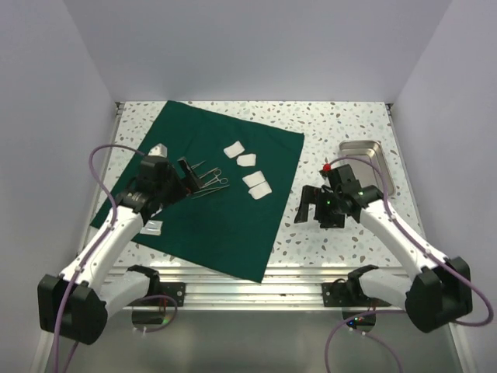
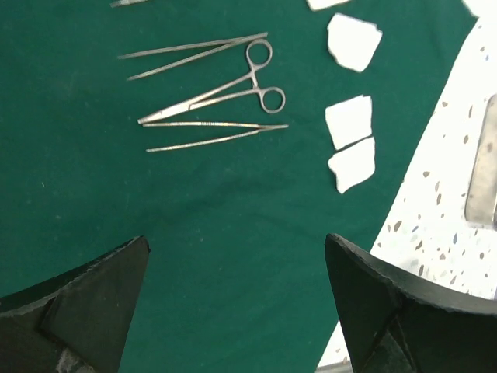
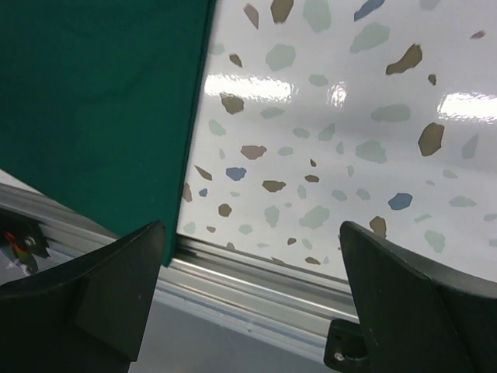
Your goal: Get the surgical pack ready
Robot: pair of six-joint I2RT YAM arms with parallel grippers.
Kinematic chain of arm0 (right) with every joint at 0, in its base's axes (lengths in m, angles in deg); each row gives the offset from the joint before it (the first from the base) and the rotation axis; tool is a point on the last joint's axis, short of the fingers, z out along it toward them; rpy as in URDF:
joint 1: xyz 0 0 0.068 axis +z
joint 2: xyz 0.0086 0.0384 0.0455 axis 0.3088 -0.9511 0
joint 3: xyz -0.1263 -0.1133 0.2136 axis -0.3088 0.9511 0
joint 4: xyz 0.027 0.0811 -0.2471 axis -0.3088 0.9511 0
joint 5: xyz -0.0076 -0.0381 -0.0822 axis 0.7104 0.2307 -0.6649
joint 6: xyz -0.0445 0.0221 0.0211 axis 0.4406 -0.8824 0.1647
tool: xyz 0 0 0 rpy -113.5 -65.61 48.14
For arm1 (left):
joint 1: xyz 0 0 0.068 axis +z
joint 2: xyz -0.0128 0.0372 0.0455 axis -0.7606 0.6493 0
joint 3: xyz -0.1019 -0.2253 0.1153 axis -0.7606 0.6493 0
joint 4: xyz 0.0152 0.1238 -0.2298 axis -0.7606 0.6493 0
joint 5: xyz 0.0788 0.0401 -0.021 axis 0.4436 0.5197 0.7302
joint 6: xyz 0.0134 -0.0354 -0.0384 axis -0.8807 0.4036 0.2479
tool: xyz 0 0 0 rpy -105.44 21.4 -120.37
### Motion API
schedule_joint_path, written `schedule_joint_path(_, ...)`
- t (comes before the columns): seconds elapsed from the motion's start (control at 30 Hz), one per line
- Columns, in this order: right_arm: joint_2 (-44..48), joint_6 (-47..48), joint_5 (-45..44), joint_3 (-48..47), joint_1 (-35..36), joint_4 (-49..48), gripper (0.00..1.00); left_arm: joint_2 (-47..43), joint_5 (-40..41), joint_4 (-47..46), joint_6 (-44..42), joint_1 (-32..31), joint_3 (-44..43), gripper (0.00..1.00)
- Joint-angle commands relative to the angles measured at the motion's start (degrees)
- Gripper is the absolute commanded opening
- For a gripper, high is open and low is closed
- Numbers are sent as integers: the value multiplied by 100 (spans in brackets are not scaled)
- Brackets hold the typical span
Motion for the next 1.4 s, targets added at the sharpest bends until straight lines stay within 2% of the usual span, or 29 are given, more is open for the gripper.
schedule_joint_path(0.0, -519, 459, 503, -323, -23, -34, 99, 434, -368, 634, -274, -38, -652, 99)
schedule_joint_path(0.07, -739, 670, 714, -605, -15, 195, 99, 637, -535, 1144, -301, -37, -1185, 99)
schedule_joint_path(0.23, -1283, 995, 1013, -1209, -6, 808, 99, 1051, -949, 2077, -547, -178, -1593, 99)
schedule_joint_path(0.4, -1505, 1216, 1049, -1651, -6, 925, 99, 1086, -257, 2324, -836, -283, -1672, 99)
schedule_joint_path(0.43, -1531, 1199, 1066, -1764, -6, 934, 99, 1130, -168, 2342, -898, -292, -1690, 93)
schedule_joint_path(0.57, -1461, 953, 1119, -1906, -6, 925, 99, 1569, 385, 2473, -1319, -617, -2014, 83)
schedule_joint_path(0.63, -1426, 891, 1154, -1967, -6, 995, 99, 1771, 658, 2483, -1417, -845, -2111, 73)
schedule_joint_path(0.7, -1417, 856, 1224, -1994, -6, 995, 98, 1877, 983, 2343, -1531, -1021, -2164, 66)
schedule_joint_path(0.73, -1417, 838, 1190, -2029, -6, 1013, 99, 1938, 1002, 2290, -1601, -1039, -2190, 59)
schedule_joint_path(0.83, -1487, 847, 1102, -2073, -15, 1048, 99, 2290, 967, 2000, -2092, -1162, -2287, 45)
schedule_joint_path(0.97, -1610, 803, 1146, -2064, -14, 995, 99, 3035, 809, 1535, -2969, -1356, -2481, 47)
schedule_joint_path(1.27, -1706, 970, 1181, -1933, -6, 1039, 99, 3888, 414, 181, -4482, -1444, -2691, 47)
schedule_joint_path(1.37, -1838, 961, 1233, -1906, -6, 1030, 99, 4249, 212, 75, -4843, -1453, -2911, 46)
